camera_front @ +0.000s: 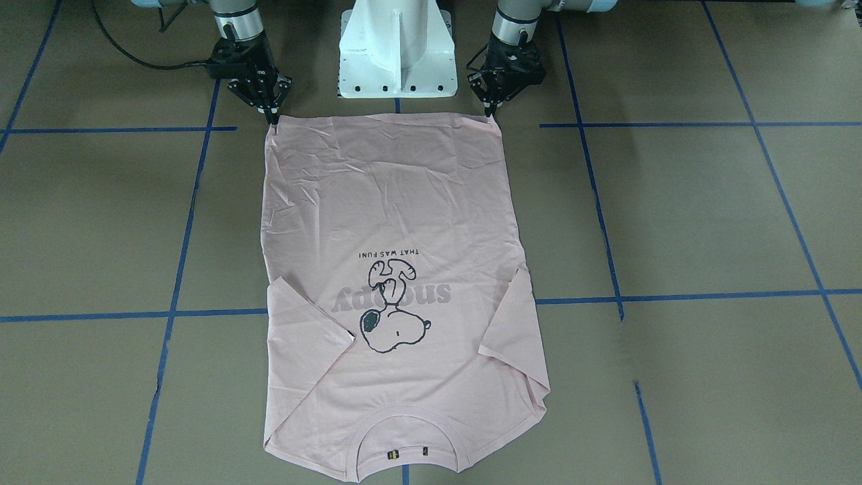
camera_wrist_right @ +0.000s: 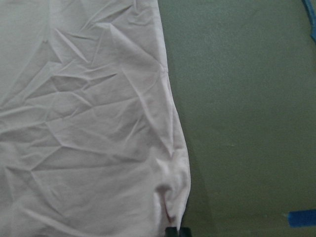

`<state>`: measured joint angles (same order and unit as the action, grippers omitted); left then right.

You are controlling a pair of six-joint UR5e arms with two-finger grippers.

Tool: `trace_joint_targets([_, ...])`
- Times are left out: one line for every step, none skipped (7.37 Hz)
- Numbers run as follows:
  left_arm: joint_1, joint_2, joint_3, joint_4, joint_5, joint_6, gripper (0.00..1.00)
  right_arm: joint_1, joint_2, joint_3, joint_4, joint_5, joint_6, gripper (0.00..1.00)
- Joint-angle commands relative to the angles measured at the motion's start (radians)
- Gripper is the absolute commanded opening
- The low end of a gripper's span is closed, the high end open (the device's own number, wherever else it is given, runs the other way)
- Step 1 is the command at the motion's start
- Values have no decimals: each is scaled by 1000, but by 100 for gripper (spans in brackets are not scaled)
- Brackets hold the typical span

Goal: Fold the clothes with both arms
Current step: 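Lift the hem with both grippers and fold it over toward the collar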

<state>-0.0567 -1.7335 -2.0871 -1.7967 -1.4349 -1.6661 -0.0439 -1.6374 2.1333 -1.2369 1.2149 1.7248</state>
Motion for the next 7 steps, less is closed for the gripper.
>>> trace_joint_targets([-11,3,-130,90,-10,52,0,12,-12,128,-110,21,-10,0])
trace_joint_targets([-12,6,-266,217,-33,81,0,18,-2,271,-283,88,-36,0])
trace_joint_targets([-18,-1,-412,367,-129,81,0,32,-1,413,-412,142,-65,0])
trace_joint_targets([-72,-21,-541,493,-216,85,0,61,25,536,-537,226,-101,0])
trace_joint_targets([-160,-96,-573,555,-305,141,0,146,183,575,-690,318,-140,0])
trace_joint_targets([-222,-145,-558,577,-333,229,0,188,340,565,-872,351,-181,0])
trace_joint_targets([-247,-173,-507,576,-334,282,0,217,472,527,-974,353,-226,0])
